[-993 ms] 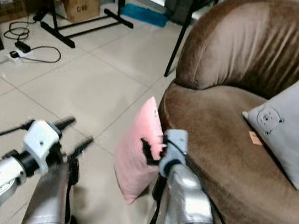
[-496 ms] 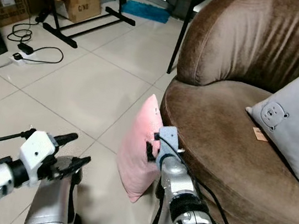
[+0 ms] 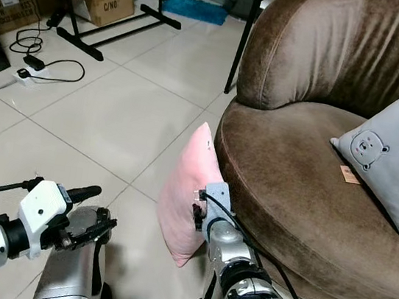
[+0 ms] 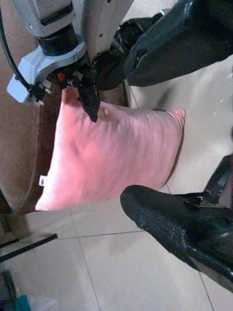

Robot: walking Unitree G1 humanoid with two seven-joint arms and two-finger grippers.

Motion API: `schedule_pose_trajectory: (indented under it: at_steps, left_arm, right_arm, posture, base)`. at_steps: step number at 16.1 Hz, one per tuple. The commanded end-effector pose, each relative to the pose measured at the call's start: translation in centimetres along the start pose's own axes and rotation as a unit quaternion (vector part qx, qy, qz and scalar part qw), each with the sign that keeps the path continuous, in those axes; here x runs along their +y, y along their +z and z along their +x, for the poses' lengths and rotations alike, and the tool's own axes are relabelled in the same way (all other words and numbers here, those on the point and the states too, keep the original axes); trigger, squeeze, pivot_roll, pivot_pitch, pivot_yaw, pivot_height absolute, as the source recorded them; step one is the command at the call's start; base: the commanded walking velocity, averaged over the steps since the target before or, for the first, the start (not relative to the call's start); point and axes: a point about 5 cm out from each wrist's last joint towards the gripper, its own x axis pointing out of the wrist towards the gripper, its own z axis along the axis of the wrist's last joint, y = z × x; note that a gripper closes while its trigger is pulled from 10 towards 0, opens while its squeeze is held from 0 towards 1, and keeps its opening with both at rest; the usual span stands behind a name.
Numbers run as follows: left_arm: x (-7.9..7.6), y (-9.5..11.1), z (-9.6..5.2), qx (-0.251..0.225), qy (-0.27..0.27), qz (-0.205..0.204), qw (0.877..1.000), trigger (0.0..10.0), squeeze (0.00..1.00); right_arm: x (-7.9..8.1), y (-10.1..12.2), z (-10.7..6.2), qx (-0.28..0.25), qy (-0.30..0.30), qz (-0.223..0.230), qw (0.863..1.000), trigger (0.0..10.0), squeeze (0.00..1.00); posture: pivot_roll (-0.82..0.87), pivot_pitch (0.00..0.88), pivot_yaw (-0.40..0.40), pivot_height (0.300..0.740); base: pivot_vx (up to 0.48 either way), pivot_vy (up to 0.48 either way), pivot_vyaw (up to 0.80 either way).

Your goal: Move the pillow to the sofa from floor

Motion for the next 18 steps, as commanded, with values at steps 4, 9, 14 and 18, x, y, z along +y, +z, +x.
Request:
schedule_pose_trajectory:
  at_steps: [4,9,14,18]
  left_arm:
    - [-0.23,0.13,-0.46,0.006,-0.012,-0.003,1.000,10.0,0.00]
    - [-0.43,0.15,-0.46,0.011,-0.022,-0.007,1.000,10.0,0.00]
    - [-0.49,0.06,-0.40,0.018,-0.030,-0.010,0.999,10.0,0.00]
    - [-0.47,-0.07,-0.21,0.020,-0.031,-0.012,0.999,10.0,0.00]
  right_arm:
    - [0.37,0.61,0.12,-0.013,0.006,0.012,1.000,0.0,0.00]
    - [0.29,0.40,0.12,-0.008,0.003,0.004,1.000,0.0,0.00]
    - [0.28,0.40,0.14,-0.006,0.004,-0.001,1.000,0.0,0.00]
    - [0.28,0.38,0.14,-0.006,0.006,0.001,1.000,0.0,0.00]
  posture:
    - [0.11,0.069,-0.001,0.443]
    - [0.11,0.065,0.002,0.443]
    - [0.11,0.057,0.004,0.443]
    - [0.10,0.030,0.002,0.443]
  base:
    - [0.000,0.000,0.00]
    - [0.000,0.000,0.00]
    - [0.000,0.000,0.00]
    - [0.000,0.000,0.00]
